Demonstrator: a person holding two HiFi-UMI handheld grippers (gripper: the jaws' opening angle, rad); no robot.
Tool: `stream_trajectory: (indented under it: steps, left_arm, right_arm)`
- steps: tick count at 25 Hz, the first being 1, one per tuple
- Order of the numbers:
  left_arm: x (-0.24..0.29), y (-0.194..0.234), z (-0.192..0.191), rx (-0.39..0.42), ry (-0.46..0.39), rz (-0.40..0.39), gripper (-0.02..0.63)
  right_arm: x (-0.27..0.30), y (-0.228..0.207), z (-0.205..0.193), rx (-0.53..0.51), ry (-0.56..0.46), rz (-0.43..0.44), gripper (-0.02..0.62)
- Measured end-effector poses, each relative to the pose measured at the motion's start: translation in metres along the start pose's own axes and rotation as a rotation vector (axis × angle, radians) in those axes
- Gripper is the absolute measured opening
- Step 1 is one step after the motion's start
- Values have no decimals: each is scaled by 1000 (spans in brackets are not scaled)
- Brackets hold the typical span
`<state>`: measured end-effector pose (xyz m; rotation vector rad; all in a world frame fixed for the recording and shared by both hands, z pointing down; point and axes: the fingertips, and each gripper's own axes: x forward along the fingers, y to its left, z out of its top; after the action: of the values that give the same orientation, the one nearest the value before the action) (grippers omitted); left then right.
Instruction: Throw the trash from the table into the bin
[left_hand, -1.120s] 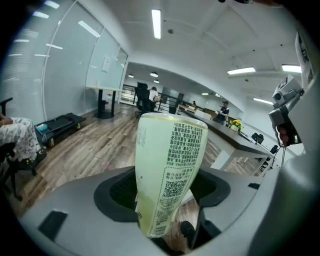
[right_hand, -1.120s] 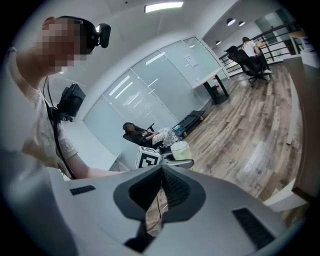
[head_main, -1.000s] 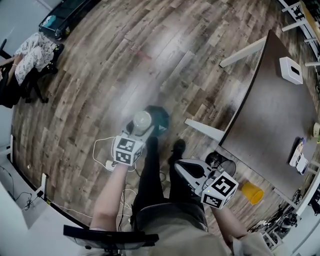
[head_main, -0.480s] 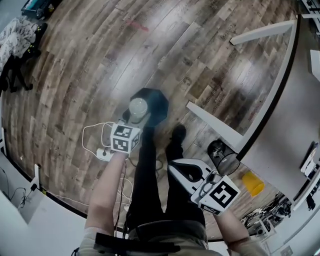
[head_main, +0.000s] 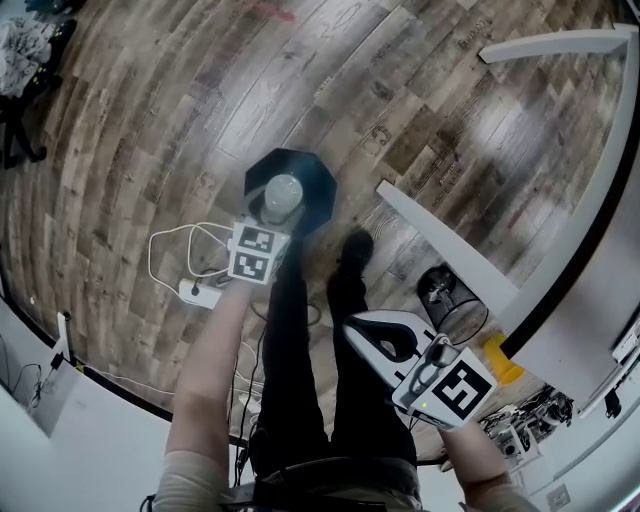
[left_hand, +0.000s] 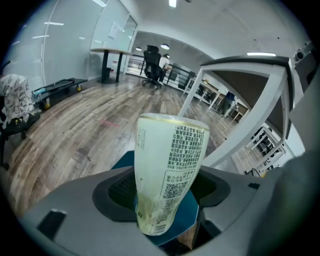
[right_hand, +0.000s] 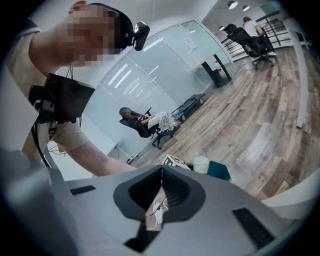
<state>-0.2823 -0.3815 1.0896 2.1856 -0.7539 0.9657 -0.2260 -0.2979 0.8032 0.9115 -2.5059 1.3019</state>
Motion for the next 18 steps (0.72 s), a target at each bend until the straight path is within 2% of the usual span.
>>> stream_trajectory:
  steps: [9, 18]
  left_arm:
    - [38, 16, -61, 20, 162, -11, 291]
    - [37, 36, -104, 14, 326, 17, 291]
  right_arm:
    - [22, -14, -23, 24, 49, 6, 14]
    - [35, -18, -29, 47, 58, -1, 14]
